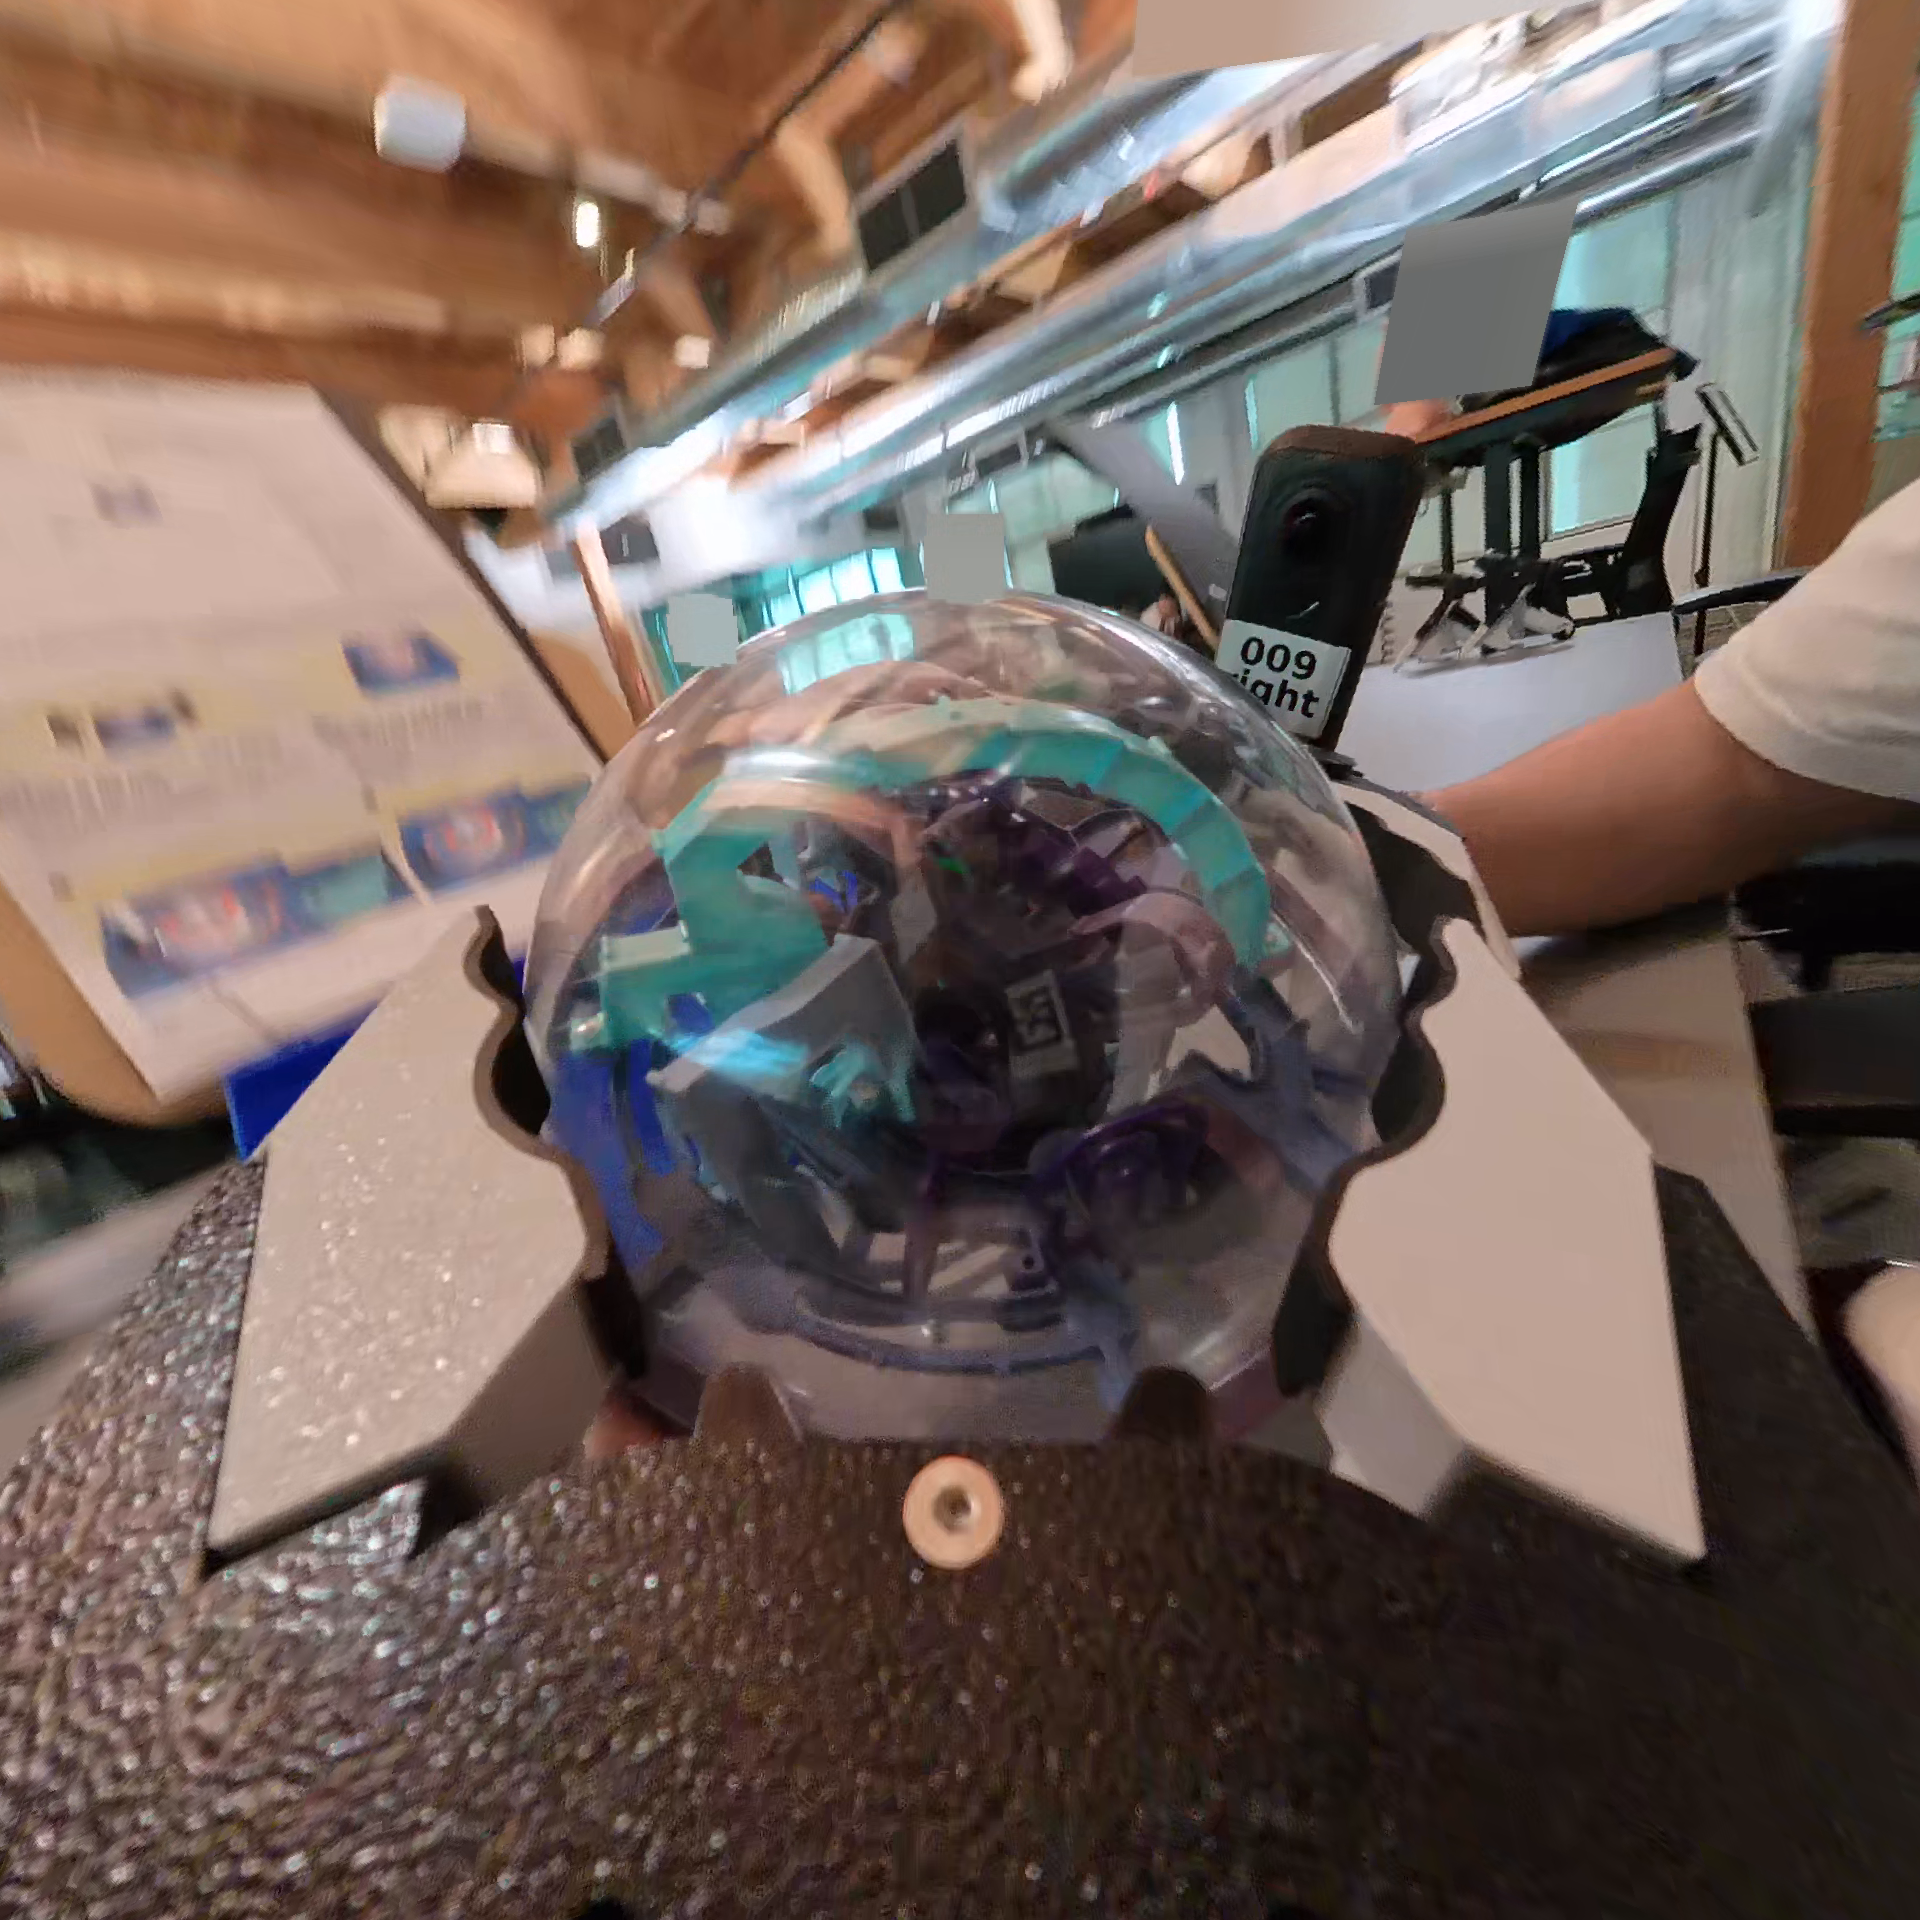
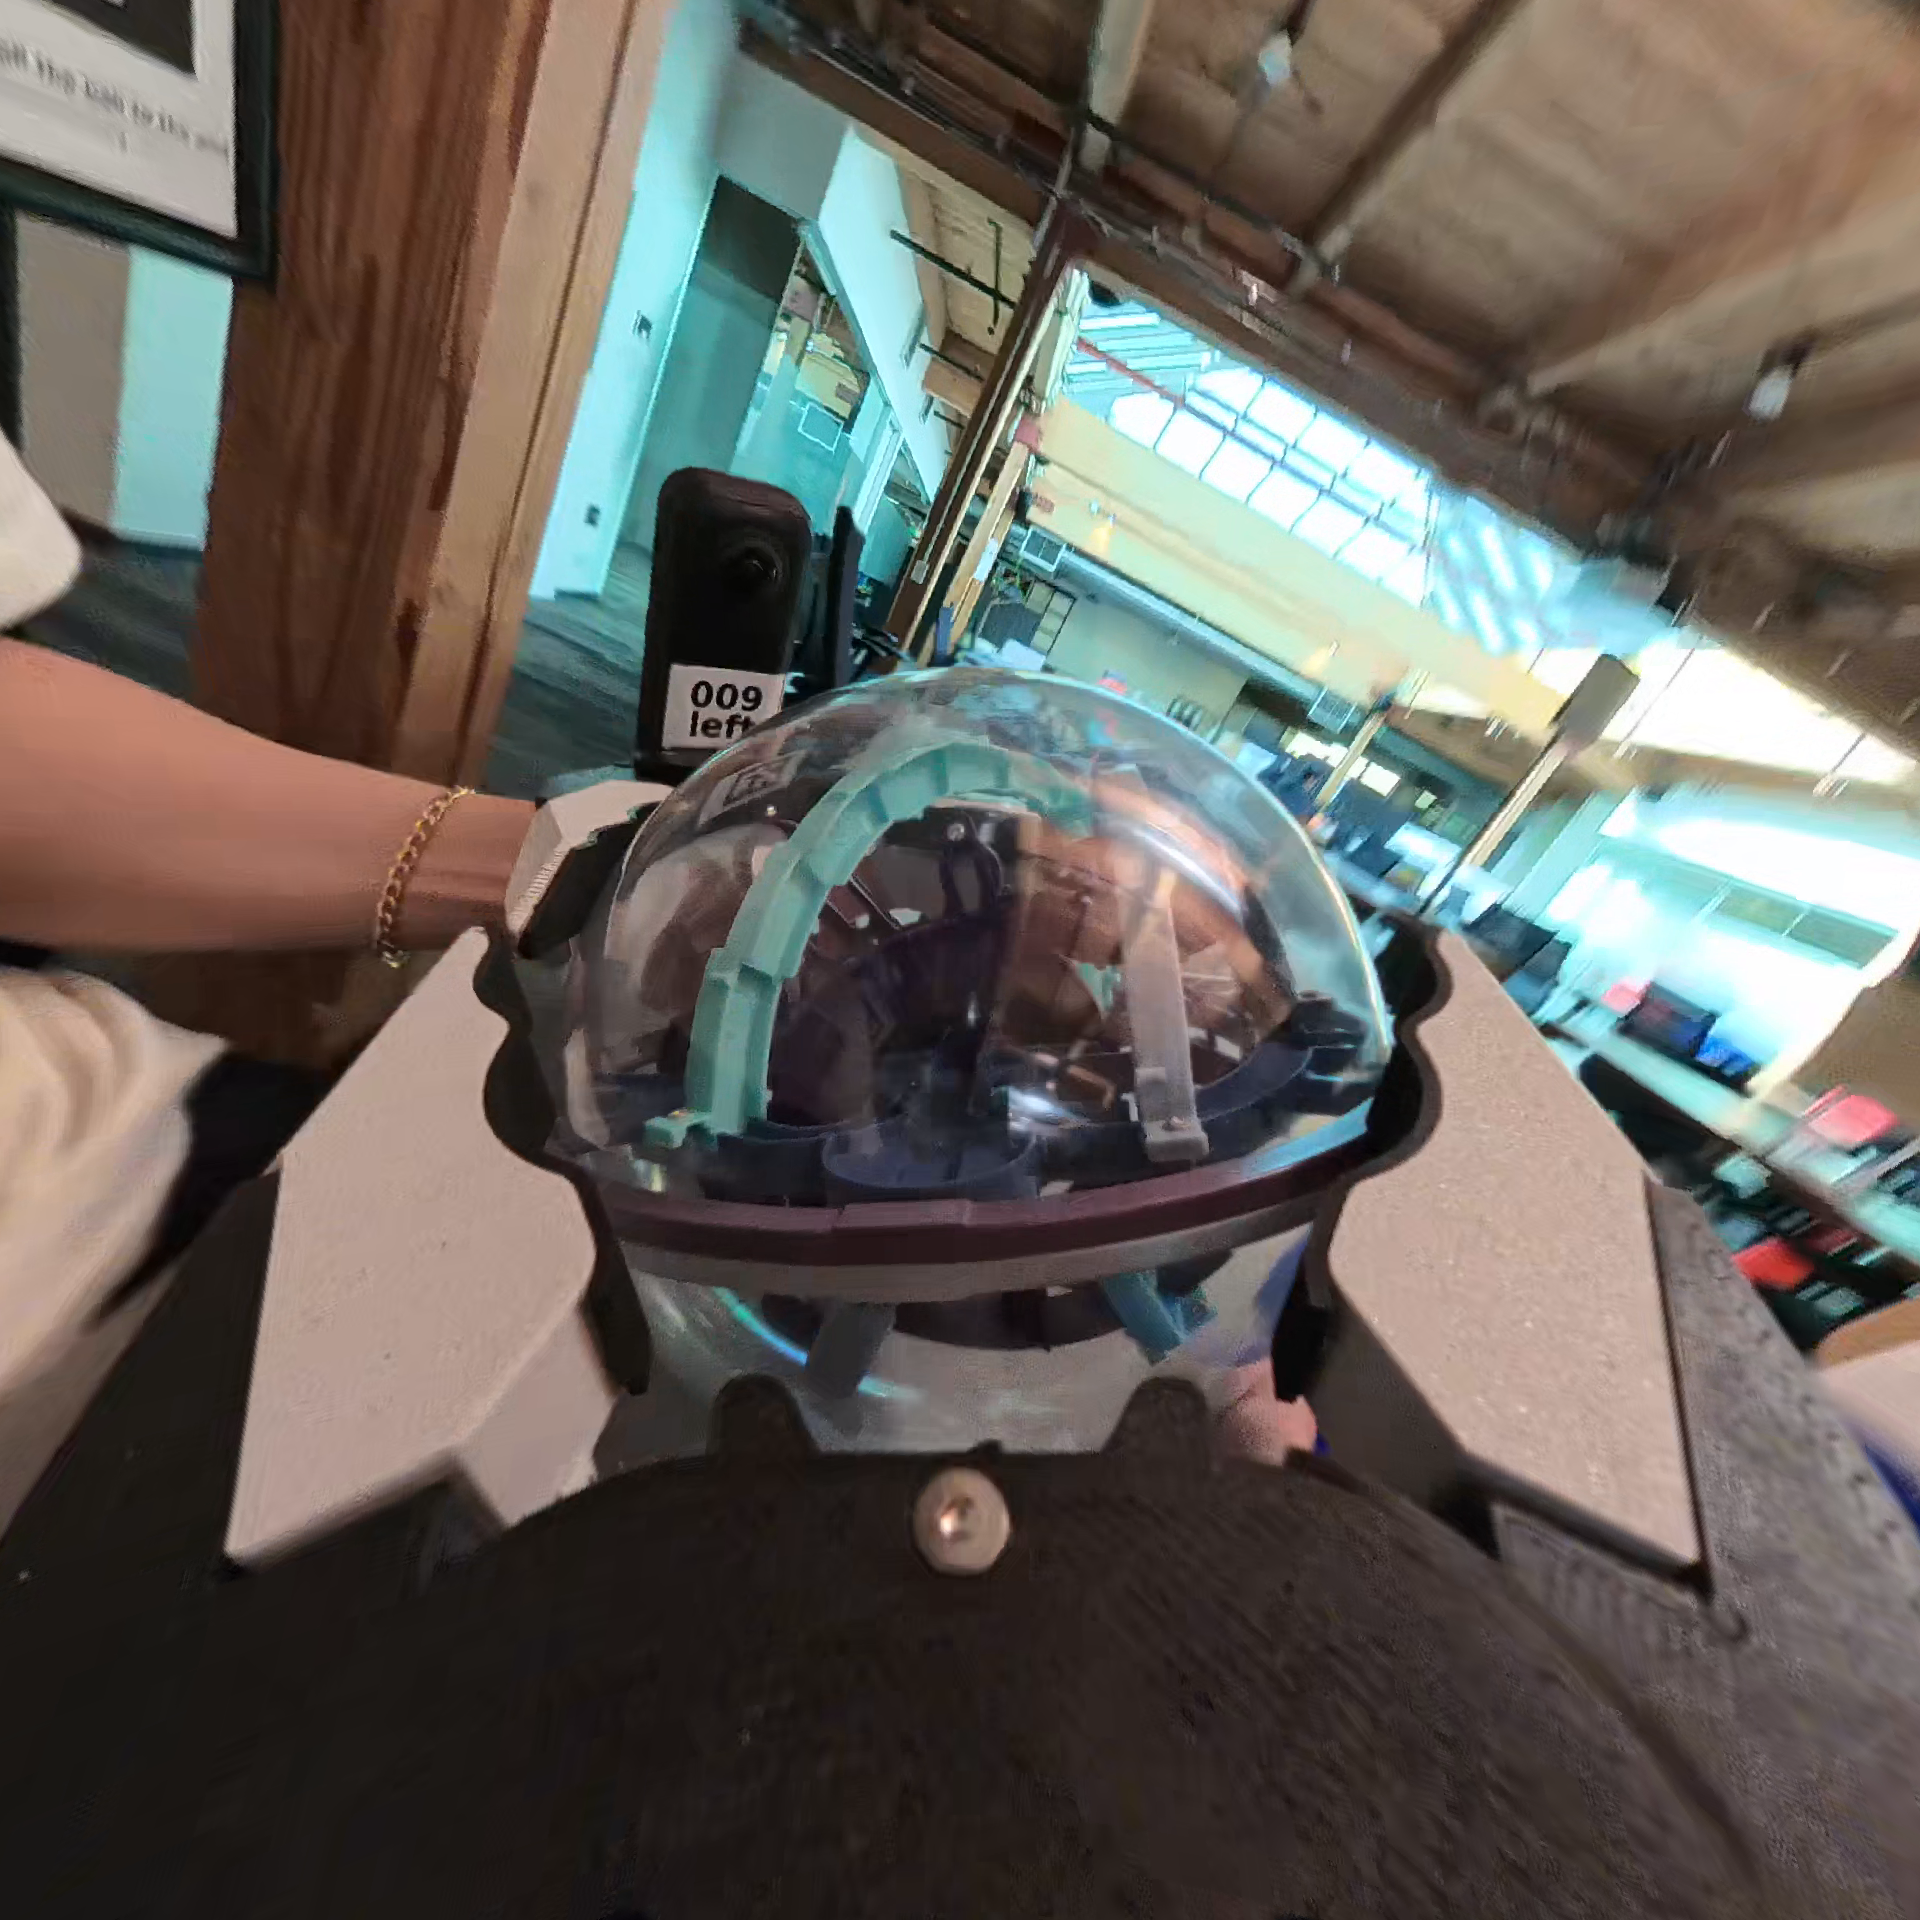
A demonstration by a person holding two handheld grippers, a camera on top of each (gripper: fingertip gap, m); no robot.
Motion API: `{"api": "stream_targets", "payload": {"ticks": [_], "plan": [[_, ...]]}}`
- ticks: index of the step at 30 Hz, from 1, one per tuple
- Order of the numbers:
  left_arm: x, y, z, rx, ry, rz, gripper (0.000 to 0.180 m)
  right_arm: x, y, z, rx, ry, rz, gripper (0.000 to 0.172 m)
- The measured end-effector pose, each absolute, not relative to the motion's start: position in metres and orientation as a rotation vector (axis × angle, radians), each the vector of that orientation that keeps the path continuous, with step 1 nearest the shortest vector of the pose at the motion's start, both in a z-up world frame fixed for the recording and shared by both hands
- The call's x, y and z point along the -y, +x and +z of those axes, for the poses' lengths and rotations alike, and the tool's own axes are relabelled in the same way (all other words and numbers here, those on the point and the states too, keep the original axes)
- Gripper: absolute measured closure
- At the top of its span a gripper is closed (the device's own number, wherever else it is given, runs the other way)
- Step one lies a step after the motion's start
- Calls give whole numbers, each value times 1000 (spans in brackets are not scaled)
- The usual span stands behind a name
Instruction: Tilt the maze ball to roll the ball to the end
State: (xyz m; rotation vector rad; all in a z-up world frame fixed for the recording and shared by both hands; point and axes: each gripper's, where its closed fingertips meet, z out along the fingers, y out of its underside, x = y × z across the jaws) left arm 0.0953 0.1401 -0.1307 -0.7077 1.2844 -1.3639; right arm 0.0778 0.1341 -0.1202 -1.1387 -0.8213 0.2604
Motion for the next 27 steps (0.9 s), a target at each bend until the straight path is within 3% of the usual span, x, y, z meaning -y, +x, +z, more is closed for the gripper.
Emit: {"api": "stream_targets", "payload": {"ticks": [12,22,27], "plan": [[-144,157,39,-1284,-114,-1138,23,-137,143,38,969,-759,-123,14],[-127,185,83,-1247,73,-1175,24,-111,178,79,842,-610,-287,14],[-134,190,111,-1003,34,-1509,44,-103,197,110,572,-497,-231,18]]}}
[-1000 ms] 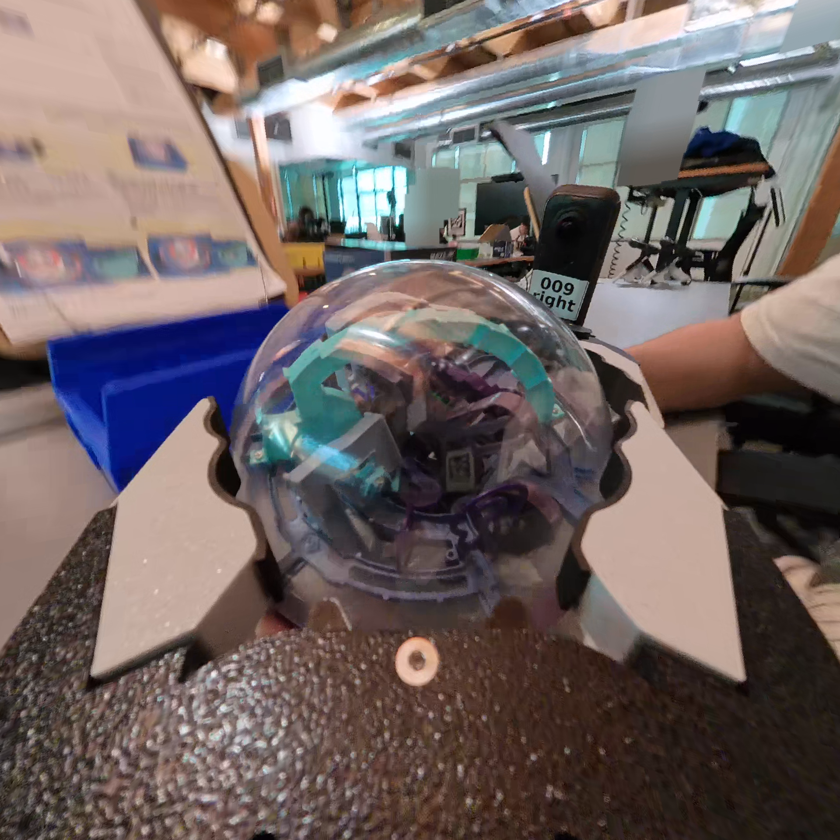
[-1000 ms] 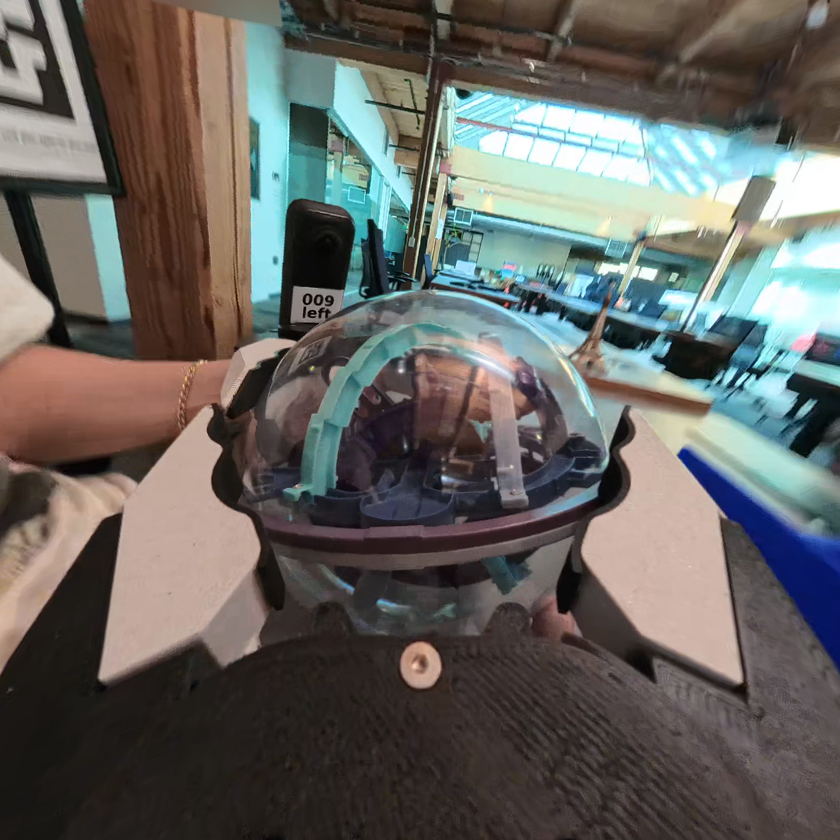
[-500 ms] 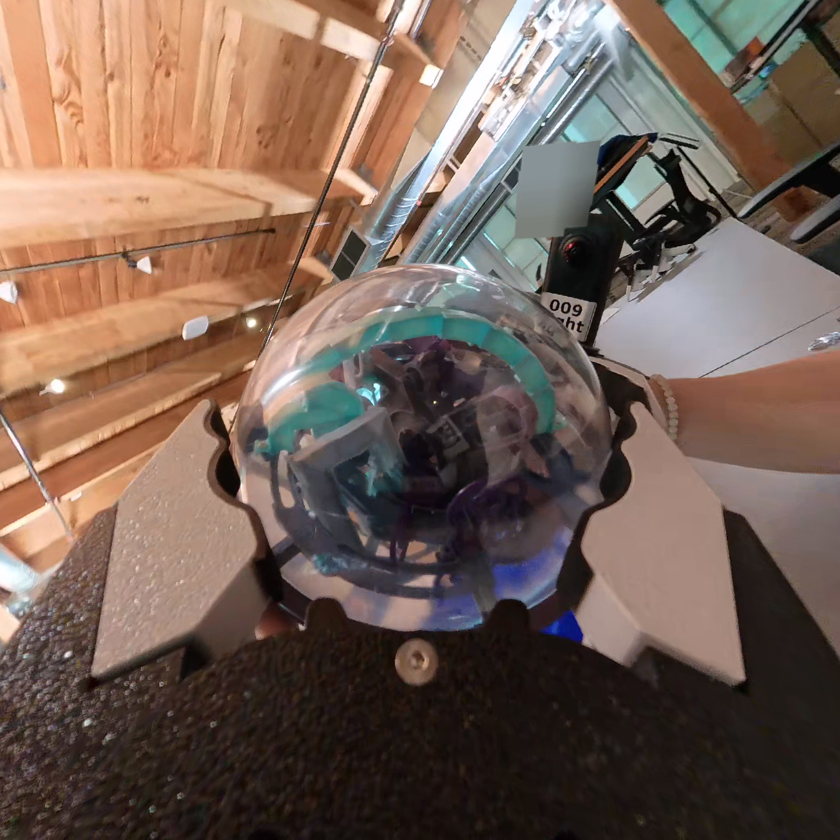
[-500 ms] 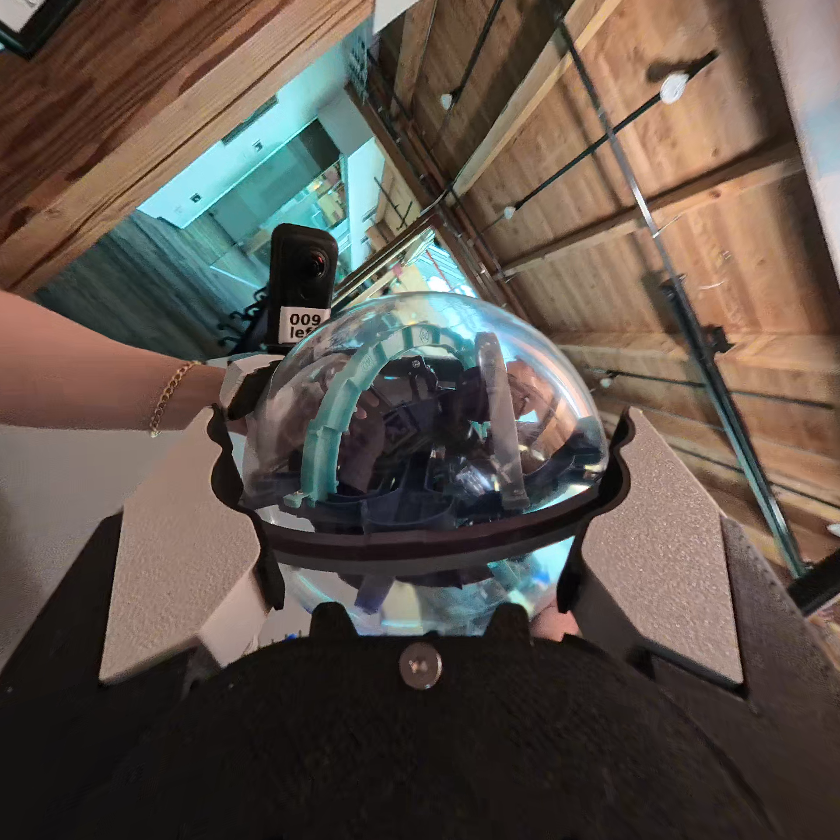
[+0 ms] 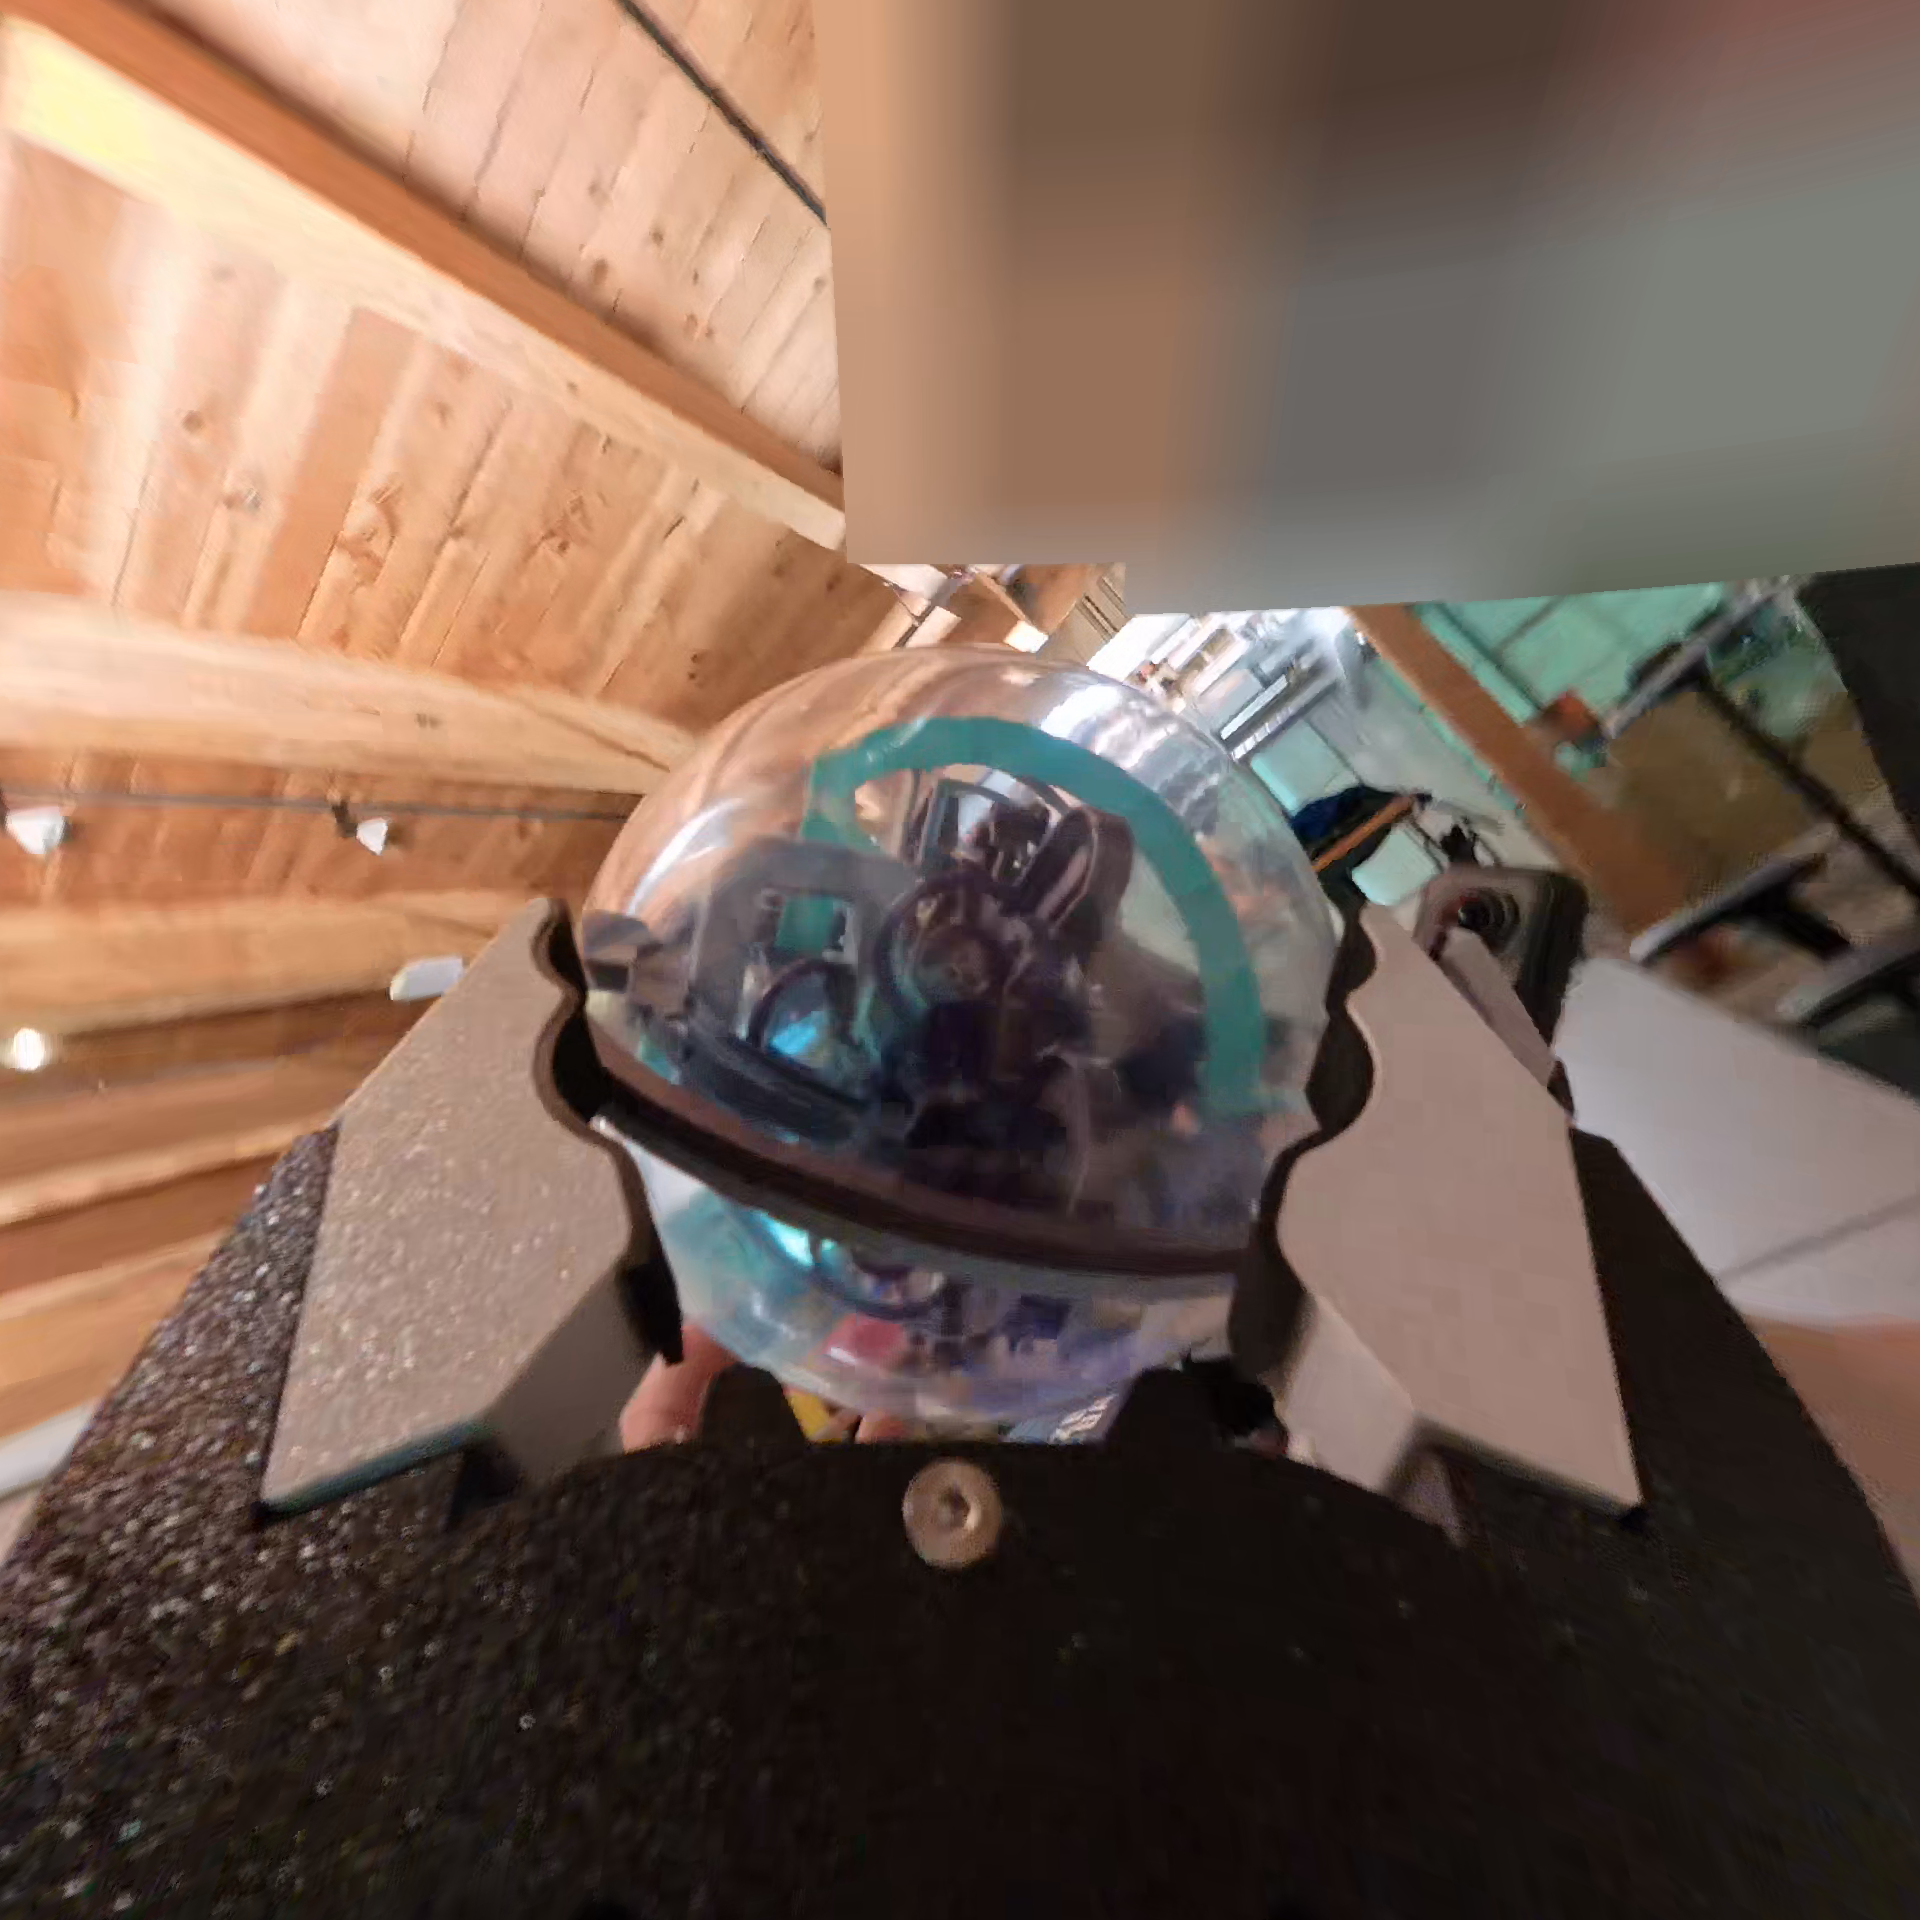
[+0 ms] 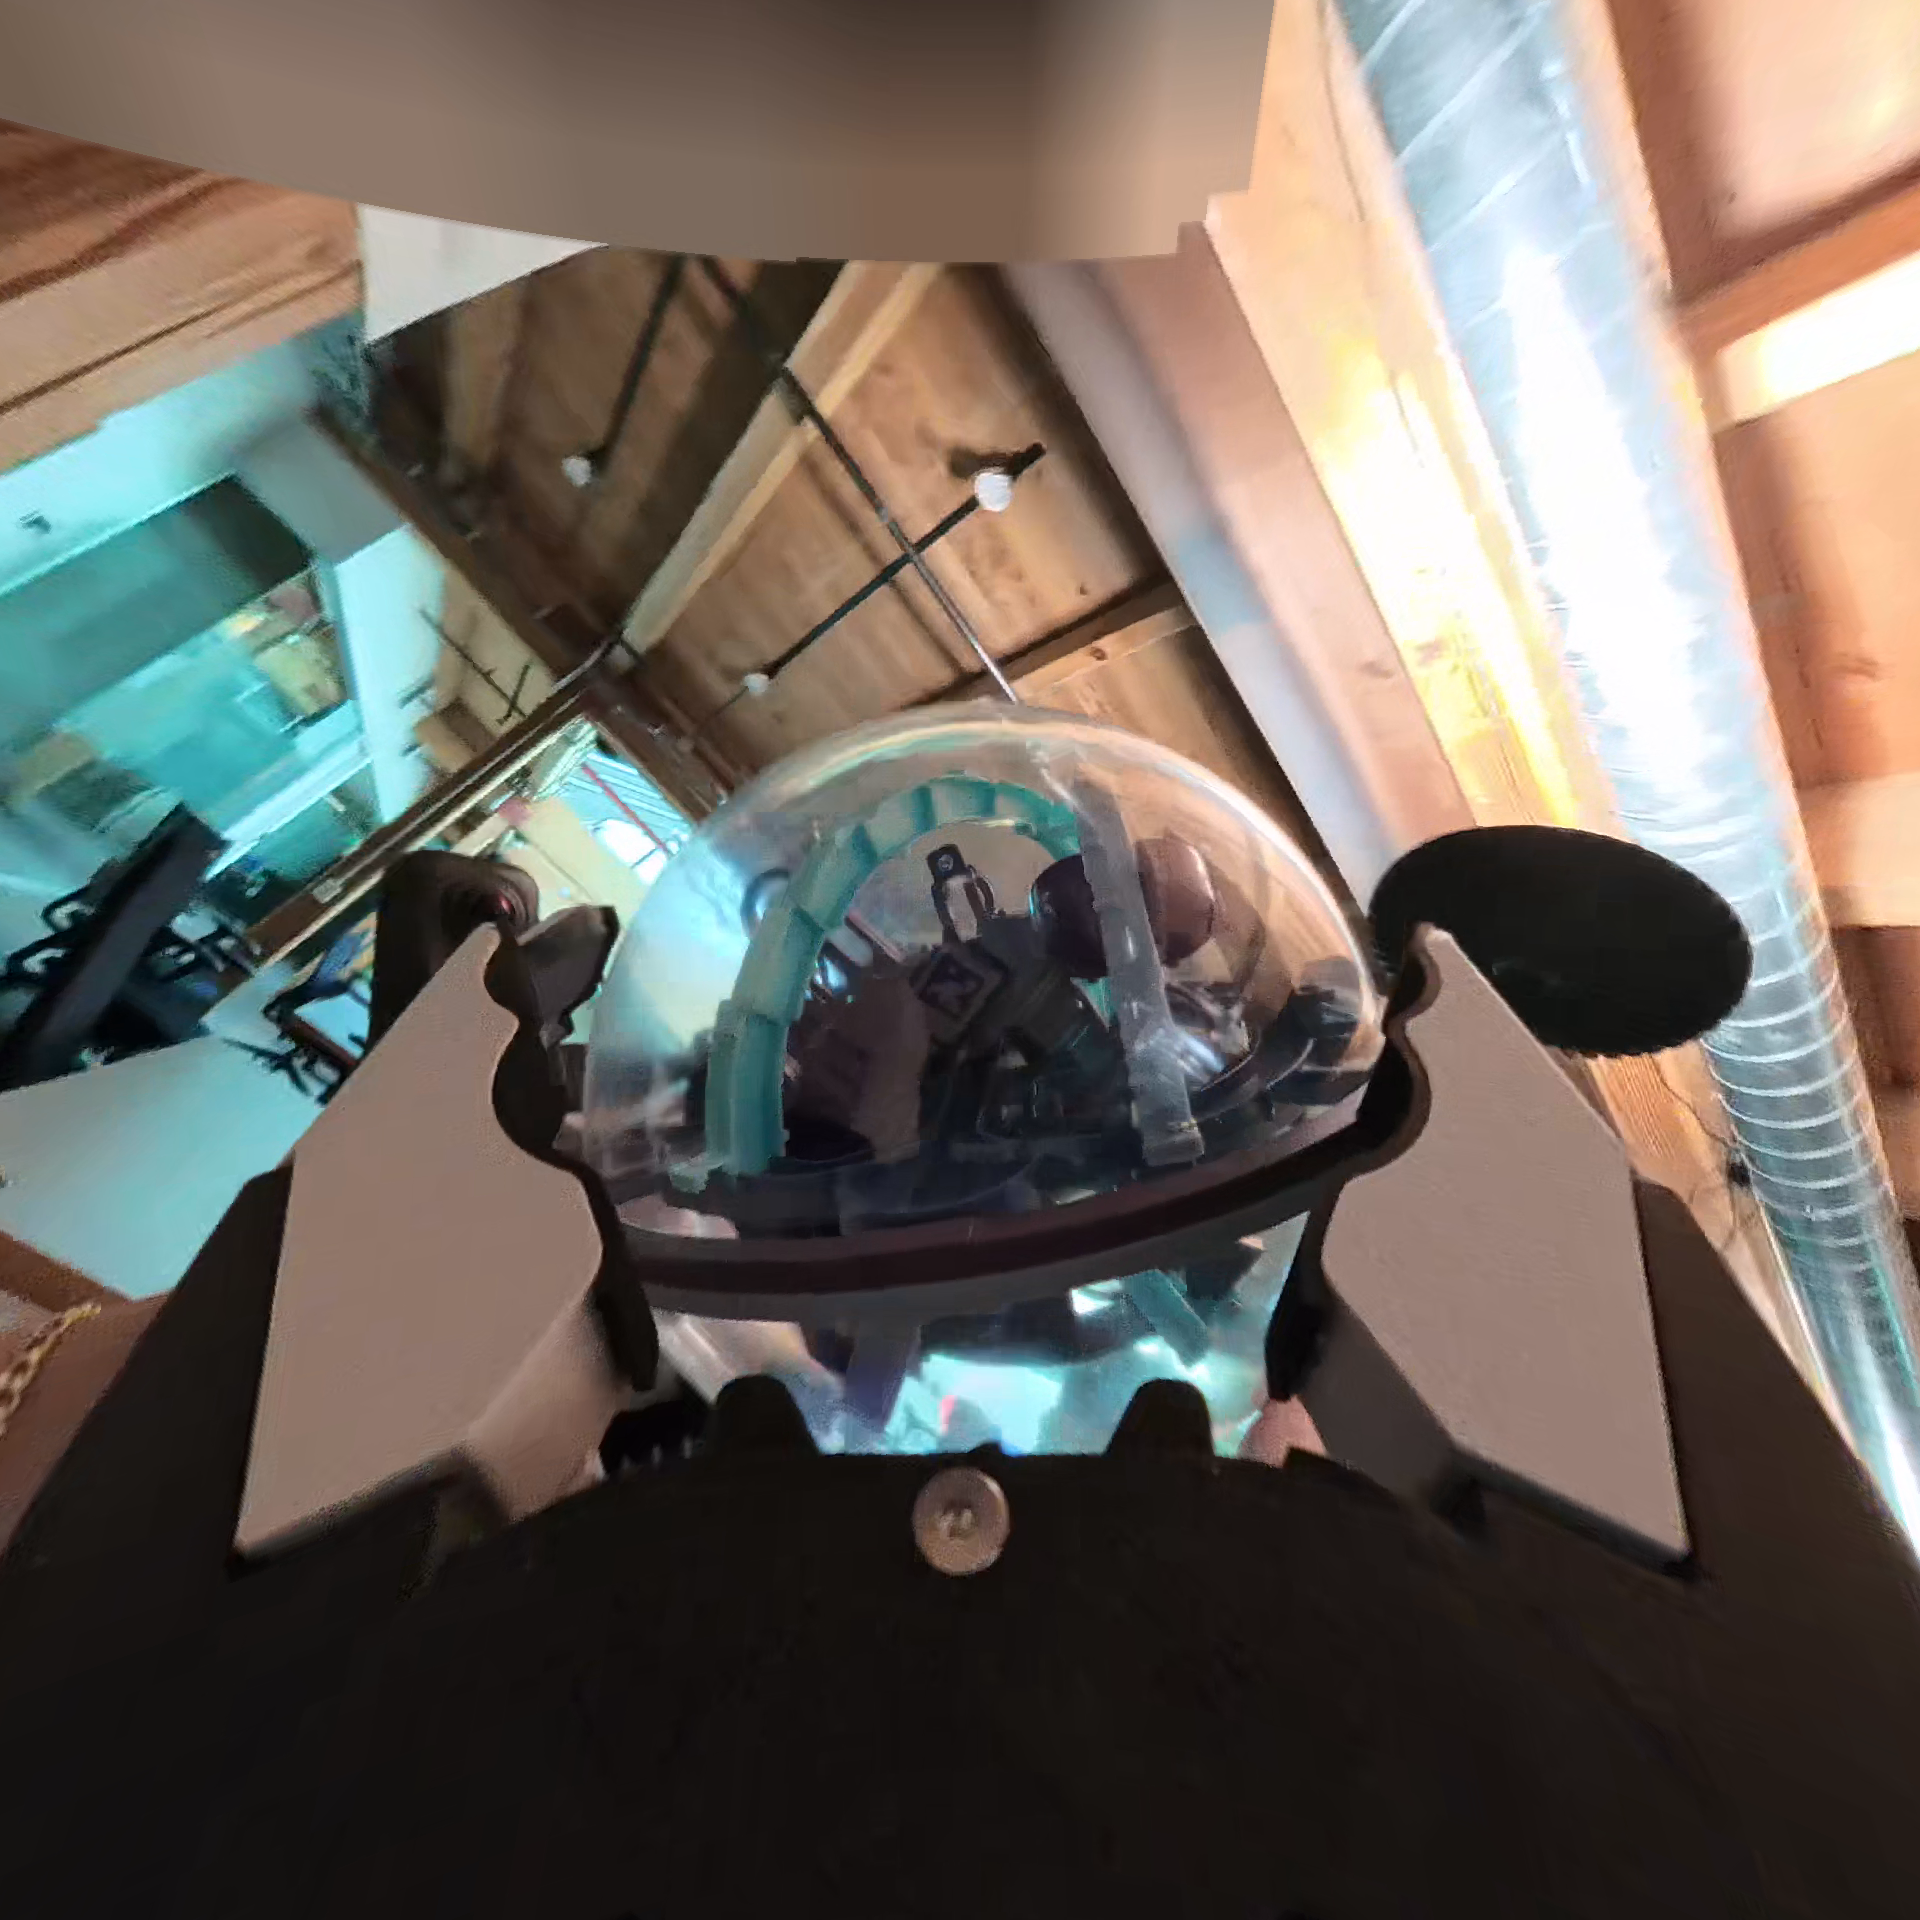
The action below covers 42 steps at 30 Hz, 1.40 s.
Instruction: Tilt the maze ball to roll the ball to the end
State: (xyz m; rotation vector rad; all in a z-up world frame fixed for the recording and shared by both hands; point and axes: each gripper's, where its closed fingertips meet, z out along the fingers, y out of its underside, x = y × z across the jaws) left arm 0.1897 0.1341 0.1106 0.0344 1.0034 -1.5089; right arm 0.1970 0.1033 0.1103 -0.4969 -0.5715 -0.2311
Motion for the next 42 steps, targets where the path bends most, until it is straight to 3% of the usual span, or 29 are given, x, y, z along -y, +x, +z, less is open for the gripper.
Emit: {"api": "stream_targets", "payload": {"ticks": [3,13,29,42], "plan": [[-150,214,111,-966,-139,-1527,23,-114,200,103,576,-515,-234,27],[-159,177,113,-890,42,-1574,27,-108,175,108,648,-523,-91,41],[-151,164,103,-1010,114,-1365,28,-127,165,97,662,-525,-164,21],[-141,152,105,-1024,150,-1320,30,-119,155,99,673,-476,-141,19]]}}
